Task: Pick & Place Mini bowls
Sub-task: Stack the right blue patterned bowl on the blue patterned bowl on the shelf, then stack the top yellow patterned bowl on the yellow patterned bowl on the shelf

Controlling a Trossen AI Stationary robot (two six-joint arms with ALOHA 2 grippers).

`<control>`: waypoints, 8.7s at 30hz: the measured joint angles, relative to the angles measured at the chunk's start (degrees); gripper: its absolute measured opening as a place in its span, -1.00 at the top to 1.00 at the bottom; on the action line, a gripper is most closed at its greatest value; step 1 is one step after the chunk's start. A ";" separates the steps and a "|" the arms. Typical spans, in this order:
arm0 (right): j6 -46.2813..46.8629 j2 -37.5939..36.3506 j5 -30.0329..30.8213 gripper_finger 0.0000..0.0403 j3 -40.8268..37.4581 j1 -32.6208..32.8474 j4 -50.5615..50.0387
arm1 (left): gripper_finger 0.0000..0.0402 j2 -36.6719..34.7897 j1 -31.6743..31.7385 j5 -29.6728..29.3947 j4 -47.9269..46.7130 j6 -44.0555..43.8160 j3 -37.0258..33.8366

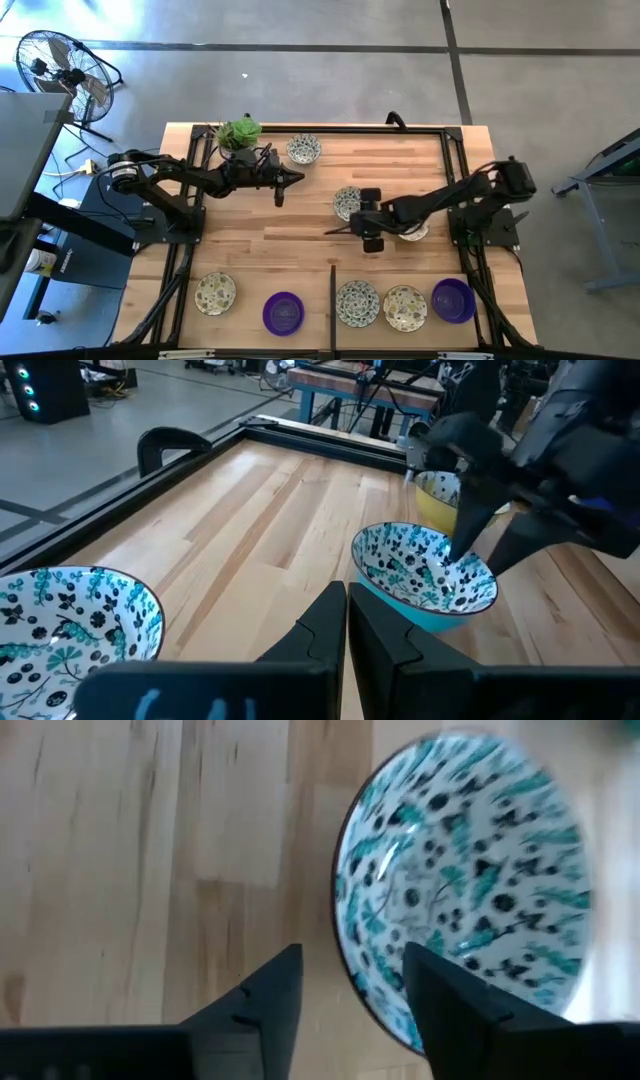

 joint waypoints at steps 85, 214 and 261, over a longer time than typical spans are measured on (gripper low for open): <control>46.80 6.45 -13.73 0.93 34.58 30.81 -20.05 | 0.94 0.04 0.02 0.77 -1.60 0.90 0.00; 46.89 -2.84 -8.10 0.25 6.49 15.34 -41.34 | 0.94 -12.96 -8.61 -2.56 3.17 2.45 -11.30; 35.37 -9.94 -25.98 0.06 10.17 7.63 -30.89 | 0.94 -12.94 -8.61 -2.64 3.13 4.33 -11.23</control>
